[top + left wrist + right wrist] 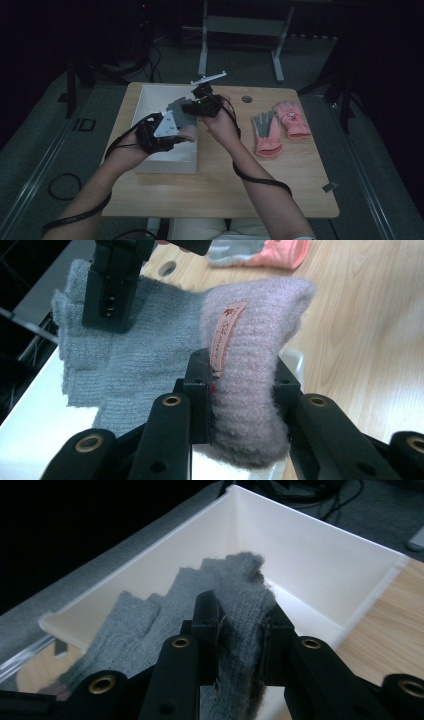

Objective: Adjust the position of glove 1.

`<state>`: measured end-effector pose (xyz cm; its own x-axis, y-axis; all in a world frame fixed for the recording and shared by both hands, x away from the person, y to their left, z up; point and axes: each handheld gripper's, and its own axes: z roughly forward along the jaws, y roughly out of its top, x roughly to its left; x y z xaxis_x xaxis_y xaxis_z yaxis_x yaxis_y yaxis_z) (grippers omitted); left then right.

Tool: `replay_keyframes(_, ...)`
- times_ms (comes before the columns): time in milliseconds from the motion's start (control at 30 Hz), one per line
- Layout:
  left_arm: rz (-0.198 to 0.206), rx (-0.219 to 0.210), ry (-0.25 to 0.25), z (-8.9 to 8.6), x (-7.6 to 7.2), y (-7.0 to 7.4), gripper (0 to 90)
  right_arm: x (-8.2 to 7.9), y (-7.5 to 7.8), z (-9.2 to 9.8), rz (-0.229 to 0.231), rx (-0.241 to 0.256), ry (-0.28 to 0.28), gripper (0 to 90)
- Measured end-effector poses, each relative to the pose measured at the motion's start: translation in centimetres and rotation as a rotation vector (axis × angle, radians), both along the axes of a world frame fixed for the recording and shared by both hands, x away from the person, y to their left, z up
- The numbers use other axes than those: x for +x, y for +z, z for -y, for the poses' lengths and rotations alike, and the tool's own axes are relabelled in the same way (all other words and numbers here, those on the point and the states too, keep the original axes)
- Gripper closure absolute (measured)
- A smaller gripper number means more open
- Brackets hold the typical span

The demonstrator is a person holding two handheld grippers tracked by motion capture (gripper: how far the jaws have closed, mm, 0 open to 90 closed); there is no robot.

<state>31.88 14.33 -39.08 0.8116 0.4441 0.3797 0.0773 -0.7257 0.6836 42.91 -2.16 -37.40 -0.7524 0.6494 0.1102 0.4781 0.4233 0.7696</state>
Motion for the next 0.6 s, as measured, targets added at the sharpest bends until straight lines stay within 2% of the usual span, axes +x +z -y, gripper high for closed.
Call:
replay_keyframes(33,-0.001,0.001,0.003,-0.3,-0.1,0.0,70.2,0.0,0.0,0.0,0.0,0.0,0.0,74.4)
replay_keyframes(133,0.008,0.028,0.015,-2.3,-0.2,-0.3,70.1,0.1,-0.1,-1.9,-0.011,0.013,0.021,74.4)
replay_keyframes(233,0.008,0.037,0.012,-3.1,-0.2,-0.6,70.1,0.0,-0.2,-3.0,-0.014,0.015,0.031,74.5)
replay_keyframes(267,0.011,0.044,0.008,-3.7,-0.2,-0.9,70.0,0.0,-0.5,-3.9,-0.022,0.019,0.04,74.5)
replay_keyframes(333,0.018,0.067,-0.017,-4.5,0.1,-1.8,70.0,0.1,-0.9,-4.4,-0.03,0.015,0.043,74.5)
replay_keyframes(367,0.018,0.067,-0.017,-4.5,0.1,-1.8,70.0,0.1,-0.9,-4.4,-0.03,0.015,0.043,74.5)
replay_keyframes(400,0.015,0.073,-0.024,-4.7,0.3,-2.2,70.0,0.3,-1.6,-4.8,-0.044,0.003,0.039,74.5)
replay_keyframes(433,0.017,0.109,-0.044,-4.6,0.7,-2.8,70.0,0.5,-2.0,-4.9,-0.053,-0.002,0.035,74.5)
replay_keyframes(533,0.008,0.144,-0.064,-4.4,1.5,-3.5,69.9,1.2,-2.9,-5.0,-0.072,-0.025,0.02,74.5)
replay_keyframes(567,0.008,0.144,-0.064,-4.4,1.5,-3.5,69.9,1.4,-3.1,-4.9,-0.076,-0.033,0.012,74.5)
replay_keyframes(600,0.002,0.175,-0.07,-3.7,2.1,-4.1,69.9,1.7,-3.4,-4.9,-0.082,-0.041,0.006,74.5)
